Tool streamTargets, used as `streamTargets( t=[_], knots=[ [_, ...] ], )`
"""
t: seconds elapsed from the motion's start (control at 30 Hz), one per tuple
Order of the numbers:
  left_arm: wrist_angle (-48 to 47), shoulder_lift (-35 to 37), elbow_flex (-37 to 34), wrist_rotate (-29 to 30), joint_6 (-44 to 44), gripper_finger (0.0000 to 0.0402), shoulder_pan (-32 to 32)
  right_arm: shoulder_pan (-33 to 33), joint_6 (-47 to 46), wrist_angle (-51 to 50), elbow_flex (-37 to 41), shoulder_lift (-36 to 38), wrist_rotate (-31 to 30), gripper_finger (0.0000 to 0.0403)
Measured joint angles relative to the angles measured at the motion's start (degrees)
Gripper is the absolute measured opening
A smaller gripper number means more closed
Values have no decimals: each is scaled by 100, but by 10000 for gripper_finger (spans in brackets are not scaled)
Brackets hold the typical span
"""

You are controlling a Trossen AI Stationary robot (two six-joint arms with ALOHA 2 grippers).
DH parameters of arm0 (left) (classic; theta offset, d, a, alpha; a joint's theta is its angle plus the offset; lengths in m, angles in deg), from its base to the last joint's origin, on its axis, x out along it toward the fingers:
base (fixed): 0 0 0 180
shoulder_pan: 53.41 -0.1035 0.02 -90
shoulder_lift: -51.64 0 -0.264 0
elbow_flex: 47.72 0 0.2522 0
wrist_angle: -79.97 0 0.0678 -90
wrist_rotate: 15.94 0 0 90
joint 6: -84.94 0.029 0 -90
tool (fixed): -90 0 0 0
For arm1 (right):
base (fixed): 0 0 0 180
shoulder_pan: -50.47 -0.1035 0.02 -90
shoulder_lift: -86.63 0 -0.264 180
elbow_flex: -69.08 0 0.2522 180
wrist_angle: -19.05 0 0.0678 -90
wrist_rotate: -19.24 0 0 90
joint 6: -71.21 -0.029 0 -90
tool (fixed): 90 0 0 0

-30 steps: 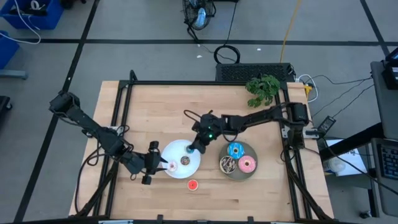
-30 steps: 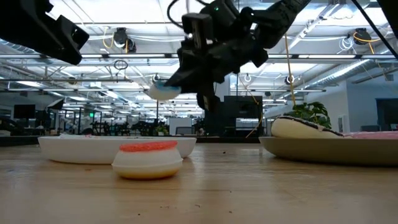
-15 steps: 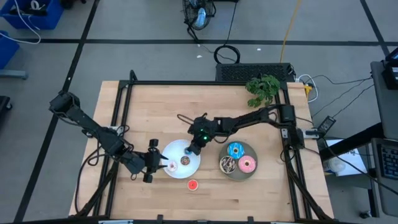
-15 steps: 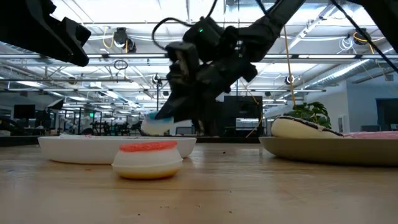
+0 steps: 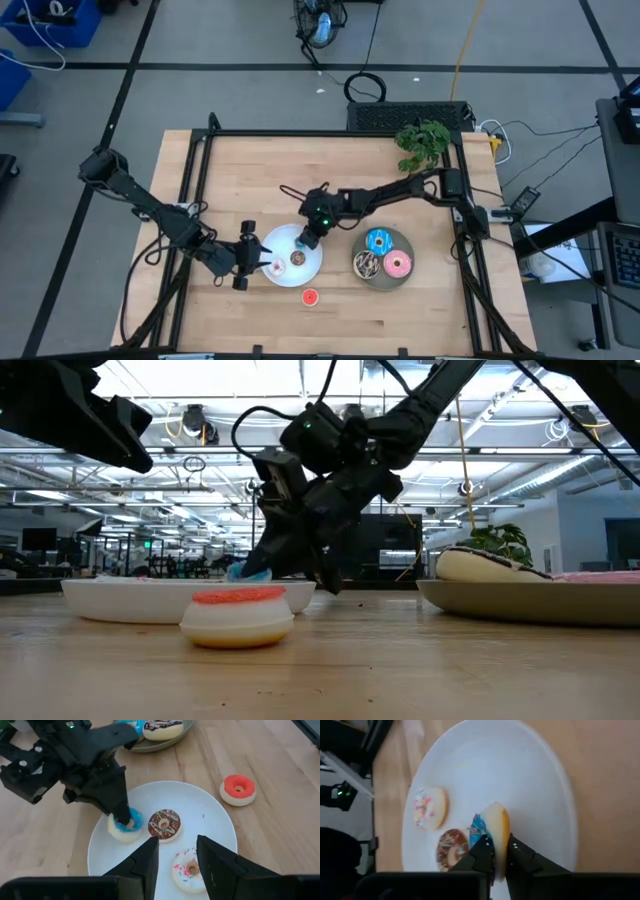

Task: Pick & Place donuts
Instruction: Put the small blue donut on the white plate

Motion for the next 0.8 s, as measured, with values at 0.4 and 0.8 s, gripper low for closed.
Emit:
streamTargets(
  t=[0.4,0.8],
  knots=[
    [-2,0,-1,-9,15,133,0,43,-111,-76,-2,63,-113,156],
    [-91,0,0,-152,-5,134,0,110,-138,-224,0,128,-109,177]
  ],
)
